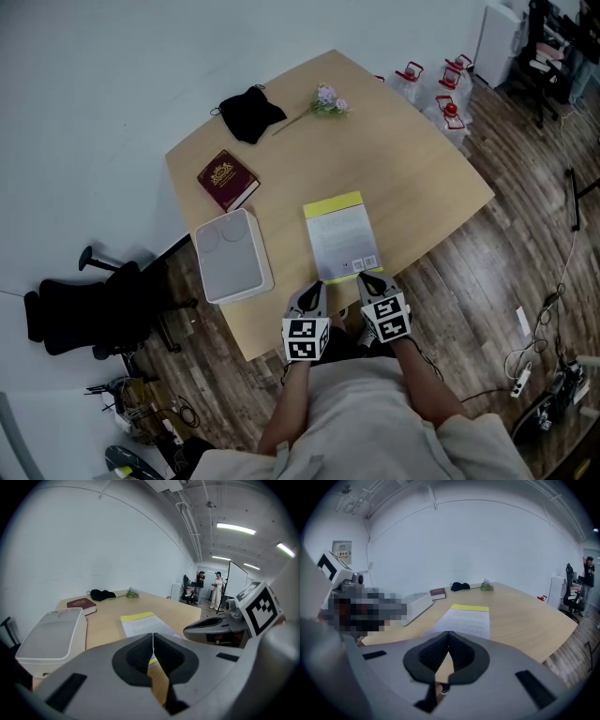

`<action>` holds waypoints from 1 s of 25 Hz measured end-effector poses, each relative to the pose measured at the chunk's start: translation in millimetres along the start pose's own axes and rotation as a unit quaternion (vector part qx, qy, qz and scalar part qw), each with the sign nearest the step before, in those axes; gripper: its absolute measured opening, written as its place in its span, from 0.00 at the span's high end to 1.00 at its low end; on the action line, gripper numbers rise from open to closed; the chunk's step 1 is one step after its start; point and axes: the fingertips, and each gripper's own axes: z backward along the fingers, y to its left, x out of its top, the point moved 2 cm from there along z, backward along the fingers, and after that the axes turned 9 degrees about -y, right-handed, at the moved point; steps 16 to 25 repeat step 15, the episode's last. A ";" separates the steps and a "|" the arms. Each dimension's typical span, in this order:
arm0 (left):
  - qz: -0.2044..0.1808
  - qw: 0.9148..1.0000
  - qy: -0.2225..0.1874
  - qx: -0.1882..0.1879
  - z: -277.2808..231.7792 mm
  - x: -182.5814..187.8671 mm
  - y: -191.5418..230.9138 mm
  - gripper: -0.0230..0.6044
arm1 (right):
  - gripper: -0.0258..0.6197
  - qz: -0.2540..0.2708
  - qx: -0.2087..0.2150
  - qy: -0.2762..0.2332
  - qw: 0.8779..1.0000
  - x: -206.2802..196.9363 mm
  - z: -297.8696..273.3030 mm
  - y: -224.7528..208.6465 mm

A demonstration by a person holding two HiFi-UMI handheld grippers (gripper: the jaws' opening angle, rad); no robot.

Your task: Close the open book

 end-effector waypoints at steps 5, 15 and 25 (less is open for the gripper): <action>-0.007 1.000 0.005 -0.001 1.1 0.5 -0.9 0.93 | 0.95 -0.003 0.000 -0.007 1.000 2.4 1.1 -0.4; -0.009 1.000 0.007 -0.004 -2.8 1.2 -2.7 0.93 | 0.95 -0.002 0.003 -0.012 1.000 8.8 0.4 -1.9; -0.009 1.000 0.007 -0.004 -2.8 1.2 -2.7 0.93 | 0.95 -0.002 0.003 -0.012 1.000 8.8 0.4 -1.9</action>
